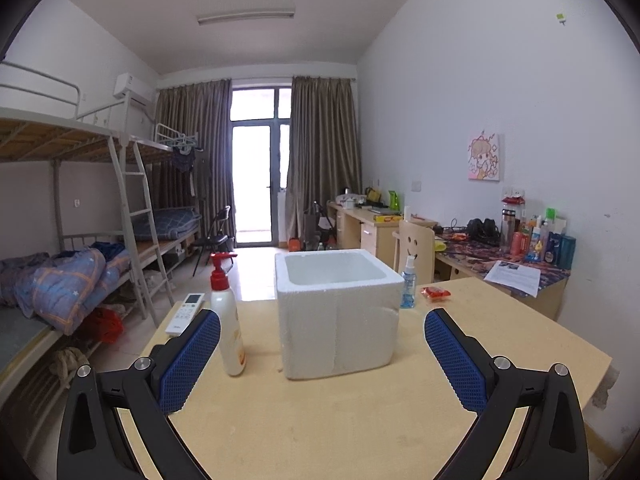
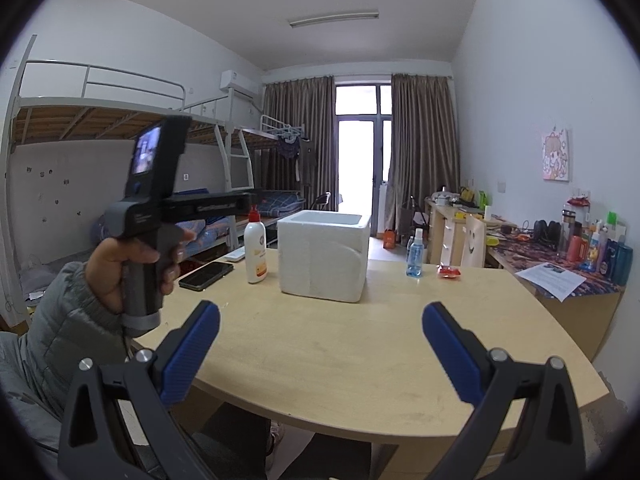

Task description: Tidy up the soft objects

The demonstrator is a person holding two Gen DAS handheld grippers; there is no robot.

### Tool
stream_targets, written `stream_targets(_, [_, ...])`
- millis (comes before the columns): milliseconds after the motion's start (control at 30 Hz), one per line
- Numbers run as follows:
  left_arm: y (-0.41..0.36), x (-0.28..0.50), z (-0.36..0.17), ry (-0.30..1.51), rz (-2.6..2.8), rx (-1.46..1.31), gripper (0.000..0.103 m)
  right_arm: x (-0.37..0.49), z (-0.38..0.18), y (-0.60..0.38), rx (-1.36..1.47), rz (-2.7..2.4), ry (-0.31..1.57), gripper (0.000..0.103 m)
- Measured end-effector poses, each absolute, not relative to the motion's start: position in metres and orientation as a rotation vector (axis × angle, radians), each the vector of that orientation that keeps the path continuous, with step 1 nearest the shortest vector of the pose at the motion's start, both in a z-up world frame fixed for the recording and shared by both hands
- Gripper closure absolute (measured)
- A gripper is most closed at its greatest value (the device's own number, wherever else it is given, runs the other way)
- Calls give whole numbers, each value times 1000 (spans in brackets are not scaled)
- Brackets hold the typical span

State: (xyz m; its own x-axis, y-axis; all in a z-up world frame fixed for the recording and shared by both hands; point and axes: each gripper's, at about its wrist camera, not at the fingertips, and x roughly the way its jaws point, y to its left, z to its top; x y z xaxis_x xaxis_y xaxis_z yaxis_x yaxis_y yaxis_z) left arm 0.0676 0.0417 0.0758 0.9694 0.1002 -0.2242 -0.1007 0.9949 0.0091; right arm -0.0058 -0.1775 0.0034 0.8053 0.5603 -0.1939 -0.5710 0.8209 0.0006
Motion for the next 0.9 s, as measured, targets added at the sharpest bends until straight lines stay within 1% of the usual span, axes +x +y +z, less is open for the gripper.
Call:
stream_targets(233, [35,30,64,206,102,18,1,-7,-1,-177,-51,616,193,1])
stream_targets(633, [35,-13,51,184,114,-41,1,-9,-4,-171,-51,615,185,1])
stream_targets(900, [31,-31,40,157,152,-30,1,-11,-5,-168,-37,578,128,1])
